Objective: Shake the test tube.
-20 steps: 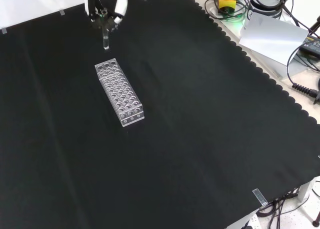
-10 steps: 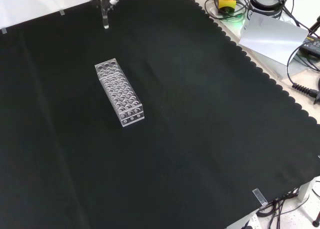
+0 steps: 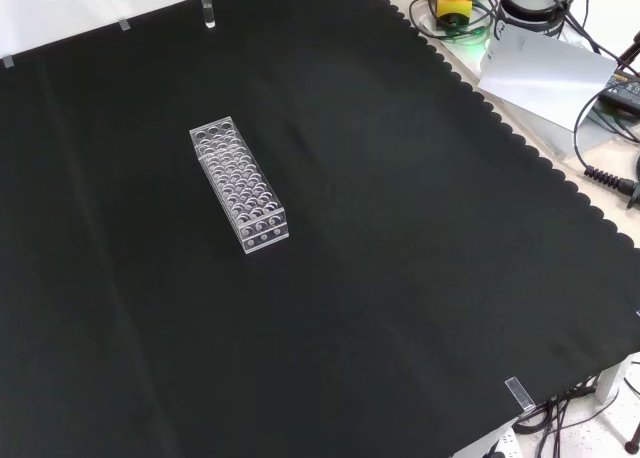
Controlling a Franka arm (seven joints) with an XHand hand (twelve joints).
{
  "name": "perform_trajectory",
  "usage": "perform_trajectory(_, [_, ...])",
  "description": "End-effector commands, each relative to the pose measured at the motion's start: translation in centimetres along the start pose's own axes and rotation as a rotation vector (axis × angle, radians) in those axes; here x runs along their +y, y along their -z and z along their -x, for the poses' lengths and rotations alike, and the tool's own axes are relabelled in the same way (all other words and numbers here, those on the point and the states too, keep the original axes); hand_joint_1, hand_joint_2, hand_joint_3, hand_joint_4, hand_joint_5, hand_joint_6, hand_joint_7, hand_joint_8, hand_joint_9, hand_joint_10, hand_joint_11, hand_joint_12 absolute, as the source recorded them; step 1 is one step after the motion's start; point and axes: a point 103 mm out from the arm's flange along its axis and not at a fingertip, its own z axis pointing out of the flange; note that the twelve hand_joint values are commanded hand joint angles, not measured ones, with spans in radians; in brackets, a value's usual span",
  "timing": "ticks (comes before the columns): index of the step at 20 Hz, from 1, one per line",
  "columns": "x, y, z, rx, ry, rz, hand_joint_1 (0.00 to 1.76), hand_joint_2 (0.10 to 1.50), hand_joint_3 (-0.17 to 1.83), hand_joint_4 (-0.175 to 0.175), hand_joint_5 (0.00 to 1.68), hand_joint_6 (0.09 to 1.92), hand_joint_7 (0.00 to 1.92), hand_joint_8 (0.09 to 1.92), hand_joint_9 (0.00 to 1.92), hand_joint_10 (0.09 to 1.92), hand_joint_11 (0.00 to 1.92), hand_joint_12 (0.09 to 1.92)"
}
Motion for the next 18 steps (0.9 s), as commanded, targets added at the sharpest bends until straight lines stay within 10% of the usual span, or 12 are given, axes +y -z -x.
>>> perform_trajectory(1, [-0.3, -1.4, -3.0, 0.036, 0.057, -0.023, 1.22, 0.67, 0.6, -0.175, 1.32, 0.54, 1.77, 0.34, 1.62, 0.41, 1.21, 0.93])
perform_trajectory(18, [-1.3, -6.0, -14.6, 0.06, 0.251, -0.079, 1.22, 0.67, 0.6, -0.175, 1.32, 0.54, 1.77, 0.34, 1.62, 0.41, 1.21, 0.93])
